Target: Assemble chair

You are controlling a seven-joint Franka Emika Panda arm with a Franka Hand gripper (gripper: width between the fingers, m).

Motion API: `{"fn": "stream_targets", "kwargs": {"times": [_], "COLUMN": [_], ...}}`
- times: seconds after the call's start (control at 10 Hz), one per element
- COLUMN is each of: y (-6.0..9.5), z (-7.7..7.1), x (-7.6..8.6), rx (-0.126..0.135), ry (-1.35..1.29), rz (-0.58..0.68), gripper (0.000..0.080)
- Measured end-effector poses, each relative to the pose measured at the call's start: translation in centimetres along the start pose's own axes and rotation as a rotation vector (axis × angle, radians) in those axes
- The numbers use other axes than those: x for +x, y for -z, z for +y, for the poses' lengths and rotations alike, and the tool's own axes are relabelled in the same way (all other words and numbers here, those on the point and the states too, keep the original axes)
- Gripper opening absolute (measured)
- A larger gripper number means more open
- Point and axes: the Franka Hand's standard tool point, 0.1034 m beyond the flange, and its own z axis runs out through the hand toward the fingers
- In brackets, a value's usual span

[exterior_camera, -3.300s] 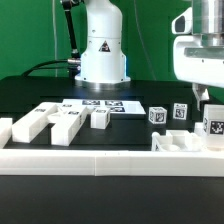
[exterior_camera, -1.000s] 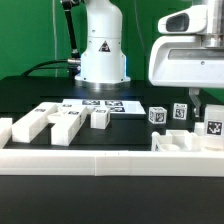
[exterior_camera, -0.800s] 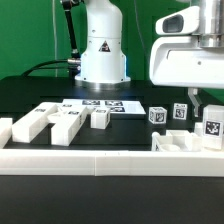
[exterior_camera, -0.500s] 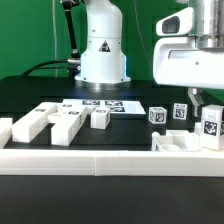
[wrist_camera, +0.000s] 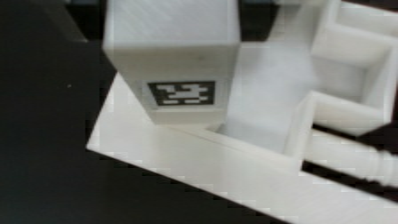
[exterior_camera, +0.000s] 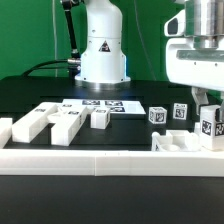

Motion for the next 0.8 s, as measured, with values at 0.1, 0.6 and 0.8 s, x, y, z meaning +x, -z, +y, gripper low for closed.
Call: {"fn": "stream_targets", "kwargs": {"times": [0.1,0.6,0.8], "y": [0.00,-0.11,-0.12], "z": [0.05,0.11,0.16], "x": [-0.03,-0.12,-0.27], "rx": [-0.006,-0.008,-0.012], "ry": [-0.053,0.004,0.187], "rz": [-0.004,-0.004,-0.003], "gripper": [0.0291,0.0474,0.0474]}}
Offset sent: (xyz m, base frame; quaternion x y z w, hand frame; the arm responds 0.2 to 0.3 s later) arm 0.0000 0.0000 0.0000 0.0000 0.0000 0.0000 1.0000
